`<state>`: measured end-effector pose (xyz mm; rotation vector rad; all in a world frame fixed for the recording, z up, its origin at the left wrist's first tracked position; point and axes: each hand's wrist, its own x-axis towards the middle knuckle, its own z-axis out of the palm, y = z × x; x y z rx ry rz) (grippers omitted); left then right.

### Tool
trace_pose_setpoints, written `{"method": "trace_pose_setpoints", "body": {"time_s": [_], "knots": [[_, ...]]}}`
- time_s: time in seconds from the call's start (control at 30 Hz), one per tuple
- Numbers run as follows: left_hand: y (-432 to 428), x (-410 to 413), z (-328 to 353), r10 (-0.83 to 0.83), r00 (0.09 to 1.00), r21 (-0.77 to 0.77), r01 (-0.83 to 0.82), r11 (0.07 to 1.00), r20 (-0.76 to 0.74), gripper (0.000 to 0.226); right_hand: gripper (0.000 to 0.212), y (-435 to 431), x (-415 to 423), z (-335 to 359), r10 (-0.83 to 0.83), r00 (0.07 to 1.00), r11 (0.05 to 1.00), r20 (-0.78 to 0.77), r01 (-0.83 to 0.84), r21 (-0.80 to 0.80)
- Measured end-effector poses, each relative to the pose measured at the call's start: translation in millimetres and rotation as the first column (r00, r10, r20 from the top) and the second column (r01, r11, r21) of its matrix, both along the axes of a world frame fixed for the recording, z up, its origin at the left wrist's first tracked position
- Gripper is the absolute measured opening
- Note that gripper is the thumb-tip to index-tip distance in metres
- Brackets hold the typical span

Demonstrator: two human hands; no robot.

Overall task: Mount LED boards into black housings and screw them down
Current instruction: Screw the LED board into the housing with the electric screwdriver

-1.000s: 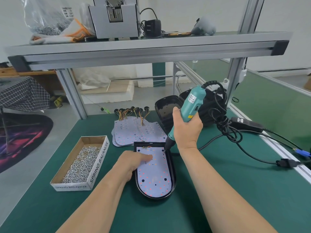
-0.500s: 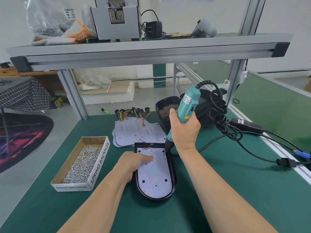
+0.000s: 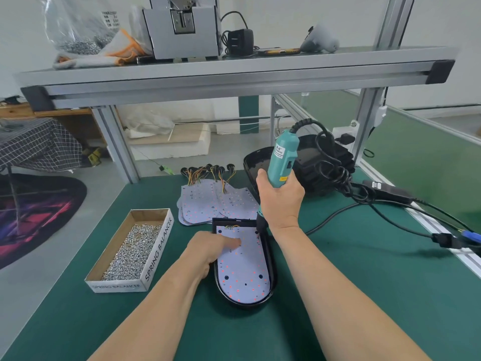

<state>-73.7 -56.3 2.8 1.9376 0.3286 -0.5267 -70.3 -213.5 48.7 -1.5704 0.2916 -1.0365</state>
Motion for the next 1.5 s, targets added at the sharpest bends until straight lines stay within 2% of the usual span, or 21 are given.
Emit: {"method": "trace_pose_setpoints", "body": {"time_s": [0.17, 0.27, 0.33, 0.4, 0.47, 0.53, 0.6, 0.63, 0.7, 0.77, 0.9, 1.1, 1.17, 1.3, 1.5], "knots": [[-0.2, 2.4, -1.2, 0.01, 1.0, -0.019, -0.01, 1.0, -0.018, 0.067, 0.024, -8.3, -12.4, 7.1, 0.064, 0.998, 0.995, 0.004, -0.064, 0.072], [1.3, 3.6, -1.3, 0.004, 1.0, -0.011, -0.004, 1.0, -0.014, 0.066, 0.025, -16.3, -22.4, 23.6, 0.063, 0.995, 0.971, 0.082, -0.08, 0.226], [2.8, 0.3, 0.2, -0.025, 1.0, 0.025, 0.025, 0.999, 0.009, 0.06, 0.023, -20.0, -28.4, 33.0, 0.058, 0.992, 0.95, 0.108, -0.088, 0.298], [6.2, -4.7, 4.0, -0.04, 0.997, 0.109, 0.033, 0.994, 0.063, 0.066, 0.024, -20.2, -34.3, 37.1, 0.058, 0.992, 0.944, 0.115, -0.092, 0.317], [11.7, -7.6, 11.4, 0.046, 0.989, 0.17, -0.07, 0.983, 0.143, 0.07, 0.024, -19.4, -38.7, 37.1, 0.049, 0.992, 0.938, 0.113, -0.084, 0.337], [18.0, -5.7, 20.7, 0.188, 0.952, 0.063, -0.208, 0.976, 0.24, 0.047, 0.023, -17.4, -41.0, 36.8, 0.041, 0.993, 0.925, 0.111, -0.08, 0.37], [25.7, -3.3, 33.0, 0.309, 0.931, -0.173, -0.278, 0.945, 0.192, 0.01, 0.023, -14.5, -42.5, 36.9, 0.037, 0.991, 0.909, 0.125, -0.085, 0.407], [28.3, -4.6, 38.9, 0.338, 0.936, -0.311, -0.292, 0.904, 0.102, 0.012, 0.023, -12.9, -43.5, 37.6, 0.037, 0.99, 0.902, 0.135, -0.091, 0.423], [29.8, -12.9, 49.5, 0.284, 0.955, -0.569, -0.281, 0.773, -0.086, 0.026, 0.024, -9.2, -45.7, 40.7, 0.039, 0.986, 0.885, 0.16, -0.108, 0.453], [26.9, -22.9, 53.9, 0.173, 0.968, -0.702, -0.253, 0.666, -0.184, 0.026, 0.024, -6.0, -47.0, 45.3, 0.041, 0.981, 0.867, 0.187, -0.128, 0.482], [16.9, -33.9, 48.4, 0.053, 0.982, -0.765, -0.174, 0.621, -0.18, 0.016, 0.024, -1.0, -50.9, 54.4, 0.057, 0.971, 0.838, 0.233, -0.174, 0.517], [9.9, -38.7, 42.3, -0.03, 0.971, -0.717, -0.155, 0.68, -0.238, 0.016, 0.022, 4.1, -57.1, 60.1, 0.063, 0.971, 0.825, 0.231, -0.181, 0.535], [10.2, -39.9, 43.2, -0.057, 0.957, -0.755, -0.187, 0.629, -0.285, 0.014, 0.022, 4.8, -58.5, 61.1, 0.068, 0.971, 0.82, 0.23, -0.186, 0.542], [13.8, -41.6, 46.7, -0.125, 0.931, -0.84, -0.245, 0.485, -0.344, 0.027, 0.022, 5.3, -60.0, 62.3, 0.065, 0.973, 0.821, 0.222, -0.178, 0.542], [13.2, -45.1, 43.6, -0.066, 0.919, -0.859, -0.334, 0.388, -0.388, 0.015, 0.023, 8.4, -62.9, 65.4, 0.074, 0.968, 0.816, 0.241, -0.197, 0.544]]}}
